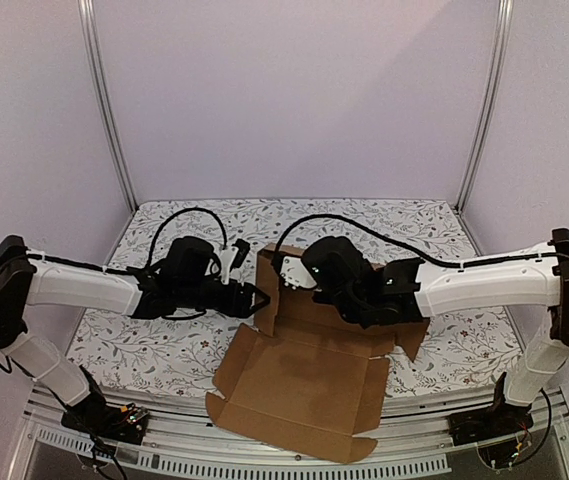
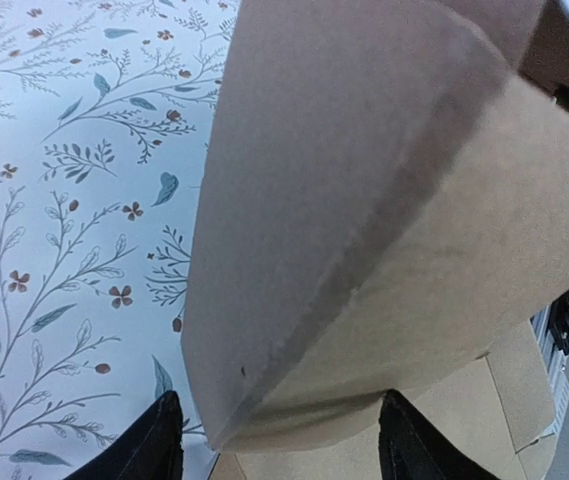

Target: Fold the paper box

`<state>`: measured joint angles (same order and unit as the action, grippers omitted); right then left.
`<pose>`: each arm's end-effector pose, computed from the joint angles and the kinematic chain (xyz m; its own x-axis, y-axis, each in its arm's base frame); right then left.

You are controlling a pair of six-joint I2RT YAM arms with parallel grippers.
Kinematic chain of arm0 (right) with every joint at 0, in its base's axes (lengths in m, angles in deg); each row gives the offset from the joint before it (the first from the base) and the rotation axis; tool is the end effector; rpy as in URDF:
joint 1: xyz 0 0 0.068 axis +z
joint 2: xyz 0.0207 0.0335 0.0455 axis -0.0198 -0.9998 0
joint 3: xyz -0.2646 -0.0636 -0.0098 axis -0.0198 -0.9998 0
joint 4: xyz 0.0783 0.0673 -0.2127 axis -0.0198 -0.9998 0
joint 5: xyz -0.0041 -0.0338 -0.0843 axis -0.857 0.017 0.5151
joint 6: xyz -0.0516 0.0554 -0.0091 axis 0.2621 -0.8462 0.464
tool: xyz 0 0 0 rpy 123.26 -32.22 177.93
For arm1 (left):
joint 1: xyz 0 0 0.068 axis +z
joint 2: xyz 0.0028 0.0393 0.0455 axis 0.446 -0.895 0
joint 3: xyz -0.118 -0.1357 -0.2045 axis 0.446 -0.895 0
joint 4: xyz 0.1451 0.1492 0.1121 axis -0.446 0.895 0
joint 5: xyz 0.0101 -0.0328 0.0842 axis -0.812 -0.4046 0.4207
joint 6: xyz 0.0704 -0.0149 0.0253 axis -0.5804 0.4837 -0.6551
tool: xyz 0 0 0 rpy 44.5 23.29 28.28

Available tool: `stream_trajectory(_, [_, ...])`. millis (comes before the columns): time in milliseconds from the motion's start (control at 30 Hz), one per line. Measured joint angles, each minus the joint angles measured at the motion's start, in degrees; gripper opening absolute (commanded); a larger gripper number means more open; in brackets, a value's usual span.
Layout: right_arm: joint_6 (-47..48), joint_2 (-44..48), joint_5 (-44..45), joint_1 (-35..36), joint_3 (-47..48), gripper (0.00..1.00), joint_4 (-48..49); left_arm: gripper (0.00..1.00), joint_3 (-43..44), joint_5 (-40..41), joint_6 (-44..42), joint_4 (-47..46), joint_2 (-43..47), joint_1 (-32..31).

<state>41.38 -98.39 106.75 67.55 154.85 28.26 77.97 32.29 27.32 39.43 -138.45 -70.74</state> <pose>0.1899 0.3122 0.2534 0.0428 -0.9433 -0.3293 -0.4201 0.2821 -0.8625 0.2173 -0.2296 0.1827 -0.7093 0.1119 -0.6960 0.5527 0.7012 -0.4505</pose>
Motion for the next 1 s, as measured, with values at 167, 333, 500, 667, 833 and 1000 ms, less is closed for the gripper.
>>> stream_trajectory(167, [0.59,-1.38,2.51,1.29,0.57,0.0,0.24,0.65,-2.89,0.92,-0.07,-0.42,3.39,-0.02])
stream_trajectory(333, [1.6,-1.99,4.39,2.75,0.9,0.0,0.44,0.67,-5.38,1.7,-0.42,-1.53,6.97,-0.04])
stream_trajectory(500, [2.14,-2.78,5.27,3.91,1.79,0.0,0.48,0.66,-6.88,1.38,-1.14,-2.78,8.02,-0.07])
stream_trajectory(667, [2.34,-3.82,5.92,4.87,2.73,0.0,0.59,0.66,-7.45,0.72,-1.7,-3.28,8.02,-0.07])
stream_trajectory(833, [2.32,-5.14,7.32,5.64,3.61,0.0,0.76,0.66,-7.76,0.66,-2.14,-3.39,8.02,-0.07])
stream_trajectory(1000, [1.9,-5.57,8.11,6.08,3.69,0.0,1.18,0.66,-9.03,2.27,-2.1,-3.41,8.37,-0.07])
